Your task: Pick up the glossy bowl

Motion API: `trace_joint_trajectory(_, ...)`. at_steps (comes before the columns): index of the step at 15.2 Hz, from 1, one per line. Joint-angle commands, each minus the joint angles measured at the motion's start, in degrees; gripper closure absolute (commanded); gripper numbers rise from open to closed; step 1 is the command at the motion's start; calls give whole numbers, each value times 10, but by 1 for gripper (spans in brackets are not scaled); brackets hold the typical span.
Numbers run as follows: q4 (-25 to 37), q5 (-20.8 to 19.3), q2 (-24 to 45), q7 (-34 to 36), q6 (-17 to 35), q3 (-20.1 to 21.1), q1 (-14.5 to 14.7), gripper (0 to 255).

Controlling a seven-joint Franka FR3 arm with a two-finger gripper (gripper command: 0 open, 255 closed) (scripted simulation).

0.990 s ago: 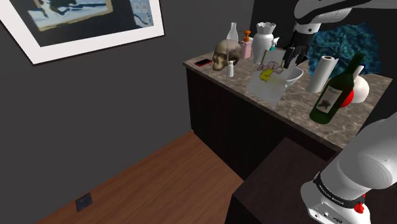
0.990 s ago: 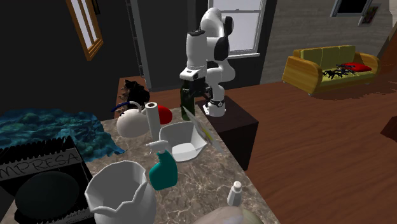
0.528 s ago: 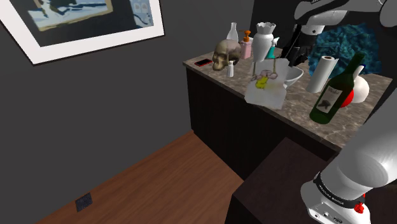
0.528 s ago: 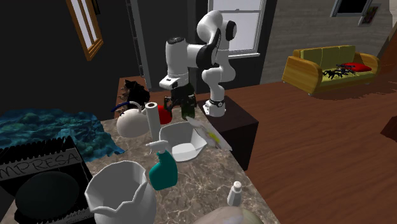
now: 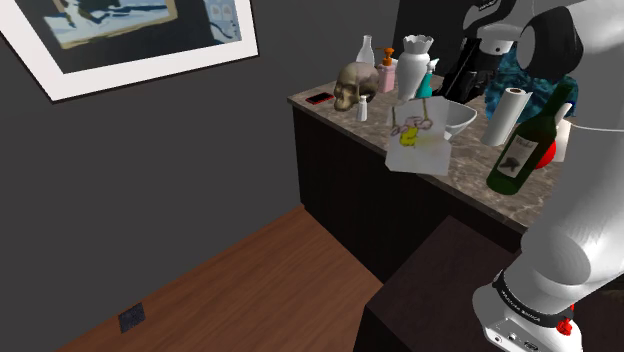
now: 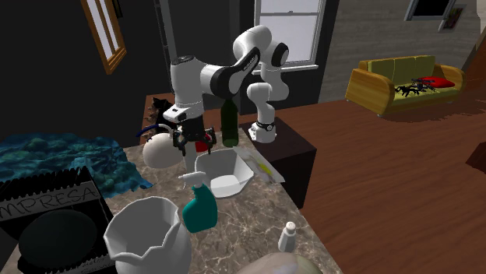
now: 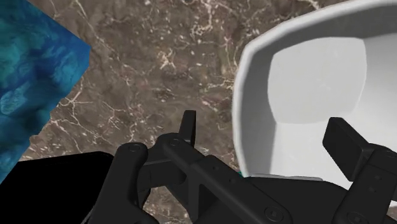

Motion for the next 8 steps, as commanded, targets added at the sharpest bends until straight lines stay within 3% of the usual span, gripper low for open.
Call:
trace_joint_trajectory(1,14,11,17,-7,0,3,-11,0)
trace_joint_trajectory(8,-20,22,30,-16,44,9,-11,0)
